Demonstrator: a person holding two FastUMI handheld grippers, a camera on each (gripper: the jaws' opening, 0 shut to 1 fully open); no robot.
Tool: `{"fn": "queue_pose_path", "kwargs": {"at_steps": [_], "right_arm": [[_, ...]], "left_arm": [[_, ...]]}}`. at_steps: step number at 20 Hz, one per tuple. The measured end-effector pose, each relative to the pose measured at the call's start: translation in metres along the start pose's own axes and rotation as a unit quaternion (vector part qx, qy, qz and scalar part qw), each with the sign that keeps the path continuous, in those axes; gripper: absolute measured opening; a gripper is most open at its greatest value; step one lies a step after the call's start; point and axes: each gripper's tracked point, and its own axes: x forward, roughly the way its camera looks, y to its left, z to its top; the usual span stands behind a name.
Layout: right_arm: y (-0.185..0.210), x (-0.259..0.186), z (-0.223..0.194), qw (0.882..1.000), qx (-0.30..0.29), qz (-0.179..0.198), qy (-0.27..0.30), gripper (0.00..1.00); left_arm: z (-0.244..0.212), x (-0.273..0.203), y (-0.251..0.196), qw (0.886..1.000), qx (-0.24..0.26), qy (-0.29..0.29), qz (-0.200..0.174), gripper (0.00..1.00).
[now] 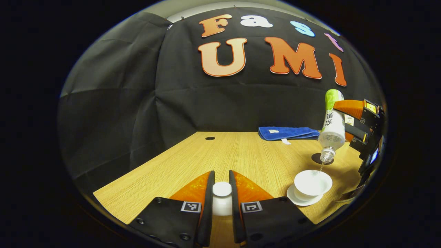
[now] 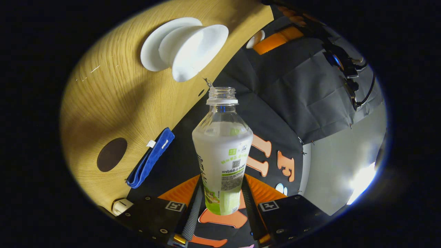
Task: Open the teacup lid with one hand, grasp the water bottle and pour water into the teacup with the other hand; after pouring, place the water bottle on the coaster and then close the teacup lid.
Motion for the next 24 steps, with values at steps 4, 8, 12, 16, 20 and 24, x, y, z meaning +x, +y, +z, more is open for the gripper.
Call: {"fn": "queue_pose_path", "kwargs": {"at_steps": [4,8,12,16,20,24], "right_arm": [[0.014,-0.004,0.007,0.999,0.047,0.023,0.0,0.64],[0.03,-0.011,0.014,0.99,0.127,0.059,0.009,0.64],[0.053,-0.019,0.012,0.948,0.296,0.11,0.04,0.64],[0.056,-0.032,-0.009,0.884,0.436,0.131,0.103,0.64],[0.041,-0.024,-0.037,0.805,0.569,0.112,0.124,0.64],[0.041,-0.027,-0.061,0.704,0.687,0.1,0.149,0.64]], "left_arm": [[0.012,-0.002,-0.005,1.0,-0.001,-0.014,-0.003,0.29],[0.016,-0.005,-0.013,1.0,-0.004,-0.017,-0.015,0.27],[0.028,-0.007,-0.027,0.999,-0.009,-0.03,-0.031,0.28],[0.039,-0.01,-0.044,0.998,-0.008,-0.037,-0.047,0.3],[0.053,-0.015,-0.058,0.997,0.001,-0.05,-0.058,0.28],[0.065,-0.022,-0.07,0.996,0.007,-0.062,-0.062,0.28]]}}
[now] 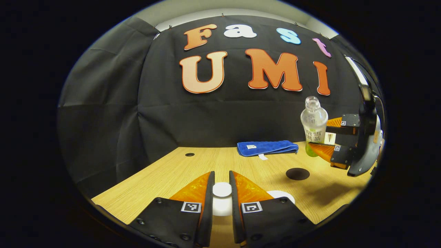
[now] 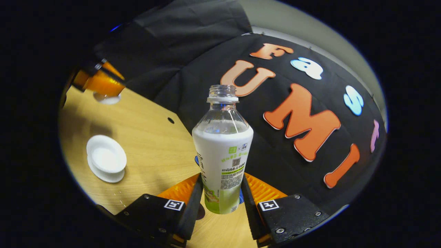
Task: Open the teacup lid with one hand, grasp the water bottle and pour water into the teacup with the other hand; after pouring, place the water bottle on the coaster and then close the teacup lid.
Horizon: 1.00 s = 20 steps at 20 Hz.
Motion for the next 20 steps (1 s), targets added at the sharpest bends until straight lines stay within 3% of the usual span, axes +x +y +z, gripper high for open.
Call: {"fn": "queue_pose_path", "kwargs": {"at_steps": [6,13,16,20], "right_arm": [[-0.02,0.006,-0.004,0.989,0.15,-0.011,-0.003,0.64],[0.004,0.036,-0.061,0.961,0.267,0.016,0.067,0.64],[0.013,0.039,-0.078,0.953,0.289,0.027,0.088,0.64],[0.025,0.046,-0.093,0.954,0.279,0.034,0.102,0.65]], "left_arm": [[0.007,-0.005,-0.016,1.0,0.004,-0.009,-0.01,0.27],[-0.003,-0.007,-0.026,1.0,0.01,0.002,-0.016,0.28],[-0.008,-0.006,-0.029,1.0,0.01,0.008,-0.019,0.28],[-0.014,-0.002,-0.029,1.0,0.006,0.014,-0.019,0.28]]}}
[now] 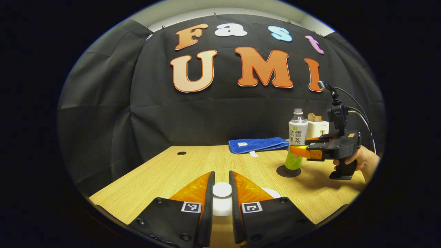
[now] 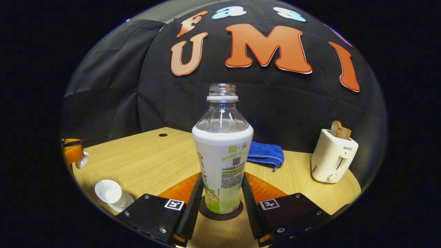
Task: Open the teacup lid with one hand, grasp the water bottle and pour water into the teacup with the other hand; after pouring, place the water bottle on the coaster and then close the teacup lid.
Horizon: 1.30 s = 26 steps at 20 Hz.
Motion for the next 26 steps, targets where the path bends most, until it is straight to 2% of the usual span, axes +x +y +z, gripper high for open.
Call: {"fn": "queue_pose_path", "kwargs": {"at_steps": [5,6,7,9,11,14,15,17,19,26], "right_arm": [[-0.002,0.009,-0.016,1.0,0.002,-0.005,0.014,0.64],[-0.002,0.011,-0.017,1.0,0.003,-0.006,0.011,0.62],[-0.001,0.012,-0.016,1.0,0.009,-0.005,0.012,0.65],[-0.002,0.011,-0.017,1.0,0.02,-0.004,0.015,0.65],[-0.004,0.011,-0.017,1.0,0.024,-0.004,0.016,0.62],[-0.002,0.009,-0.018,0.999,0.036,0.0,0.021,0.69],[-0.003,0.007,-0.014,0.999,0.039,0.0,0.017,0.77],[-0.005,-0.002,-0.005,0.999,0.037,-0.007,0.004,0.86],[-0.006,-0.012,0.002,0.999,0.034,-0.011,-0.01,0.9],[-0.004,-0.055,0.033,0.998,0.03,-0.009,-0.06,0.9]], "left_arm": [[-0.004,0.001,0.0,1.0,0.0,0.006,0.001,0.28],[-0.005,0.002,0.001,1.0,0.0,0.007,0.002,0.28],[-0.007,0.002,0.001,1.0,0.0,0.009,0.002,0.28],[-0.011,0.005,-0.001,1.0,-0.004,0.015,0.001,0.28],[-0.011,0.007,-0.004,1.0,-0.008,0.017,-0.002,0.28],[-0.014,0.011,-0.013,0.999,-0.021,0.018,-0.017,0.3],[-0.019,0.014,-0.019,0.999,-0.03,0.024,-0.027,0.26],[-0.03,0.016,-0.026,0.997,-0.048,0.037,-0.036,0.28],[-0.035,0.02,-0.032,0.997,-0.05,0.046,-0.041,0.27],[-0.033,0.026,-0.062,0.995,-0.055,0.041,-0.068,0.28]]}}
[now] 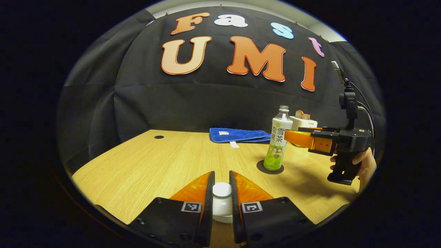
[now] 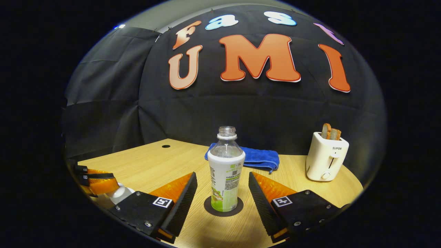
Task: Open the teacup lid with one hand, grasp the water bottle and pour water into the teacup with the other hand; after pouring, place the water bottle on the coaster and then close the teacup lid.
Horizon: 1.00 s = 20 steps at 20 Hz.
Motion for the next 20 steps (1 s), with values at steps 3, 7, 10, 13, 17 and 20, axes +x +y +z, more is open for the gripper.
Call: {"fn": "queue_pose_path", "kwargs": {"at_steps": [3,7,10,13,17,20], "right_arm": [[-0.001,-0.016,0.01,1.0,0.006,0.003,-0.015,0.9],[0.002,-0.03,0.008,0.999,0.034,0.018,-0.007,0.9],[-0.005,-0.036,0.005,0.999,0.035,0.013,-0.007,0.92],[-0.008,-0.041,0.004,0.999,0.032,0.008,-0.008,0.92],[-0.012,-0.051,0.006,1.0,0.028,0.0,-0.01,0.92],[-0.02,-0.067,0.019,0.999,0.013,-0.02,-0.024,0.93]], "left_arm": [[-0.005,0.007,-0.006,1.0,0.002,0.005,-0.003,0.28],[-0.019,0.012,-0.009,1.0,0.014,0.021,-0.008,0.28],[-0.019,0.013,-0.01,0.999,0.026,0.024,-0.001,0.28],[-0.022,0.013,-0.012,0.999,0.038,0.026,0.004,0.29],[-0.012,0.009,-0.009,0.998,0.051,0.021,0.015,0.42],[0.013,0.006,-0.005,0.998,0.054,-0.008,0.03,0.77]]}}
